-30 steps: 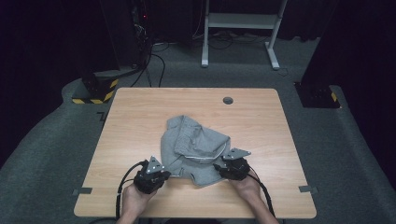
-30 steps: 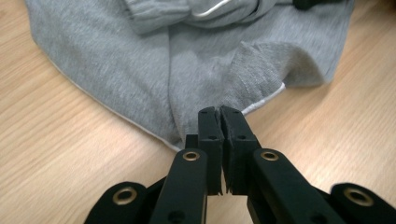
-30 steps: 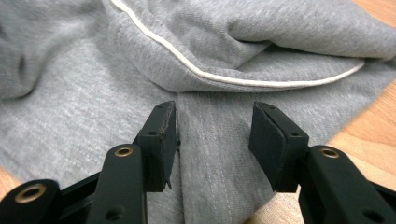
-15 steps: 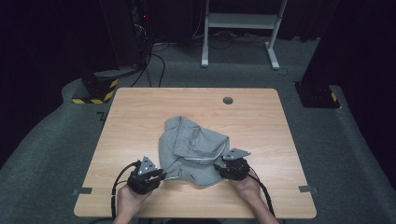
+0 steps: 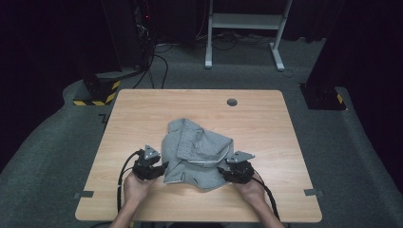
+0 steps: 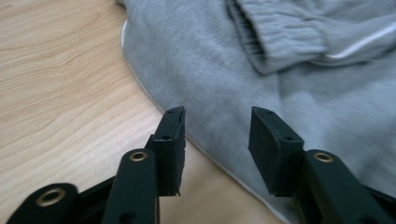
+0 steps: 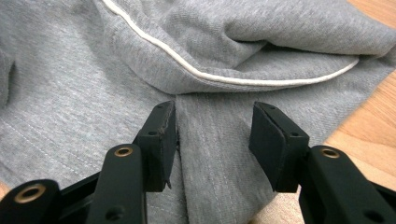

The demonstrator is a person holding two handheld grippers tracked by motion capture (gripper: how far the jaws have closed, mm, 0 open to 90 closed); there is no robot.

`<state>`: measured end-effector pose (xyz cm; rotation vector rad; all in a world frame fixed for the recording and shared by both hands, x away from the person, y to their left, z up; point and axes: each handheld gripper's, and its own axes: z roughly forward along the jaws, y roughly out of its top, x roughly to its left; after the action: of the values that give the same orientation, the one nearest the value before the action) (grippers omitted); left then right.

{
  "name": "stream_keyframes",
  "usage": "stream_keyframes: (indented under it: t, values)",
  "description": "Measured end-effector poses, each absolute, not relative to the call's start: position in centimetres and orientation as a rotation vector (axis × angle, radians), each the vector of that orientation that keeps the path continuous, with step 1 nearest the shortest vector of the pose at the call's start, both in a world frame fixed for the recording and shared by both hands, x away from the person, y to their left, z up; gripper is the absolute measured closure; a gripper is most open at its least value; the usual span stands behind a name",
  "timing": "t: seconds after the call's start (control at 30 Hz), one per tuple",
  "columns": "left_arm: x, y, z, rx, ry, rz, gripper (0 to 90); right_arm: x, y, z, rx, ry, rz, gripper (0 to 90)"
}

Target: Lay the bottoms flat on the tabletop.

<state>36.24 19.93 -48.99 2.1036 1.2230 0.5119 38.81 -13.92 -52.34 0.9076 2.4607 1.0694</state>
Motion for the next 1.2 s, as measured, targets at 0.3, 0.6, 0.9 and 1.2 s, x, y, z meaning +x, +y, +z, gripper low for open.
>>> stream_keyframes:
  t: [0.3,0.6,0.9,1.2]
  values:
    - [39.9,19.1,-50.8,2.165,1.293,0.520,74.5,38.8,-13.9,-52.4,0.901,2.459,1.070,50.3]
    - [45.2,18.2,-49.9,2.281,1.271,0.619,87.1,38.7,-14.2,-52.3,0.936,2.437,1.064,53.7]
    - [42.9,18.3,-49.0,2.240,1.222,0.557,70.7,38.7,-14.3,-52.3,0.944,2.435,1.059,54.6]
    - [38.0,20.2,-49.6,2.164,1.281,0.486,61.6,38.7,-14.3,-52.3,0.944,2.436,1.062,54.6]
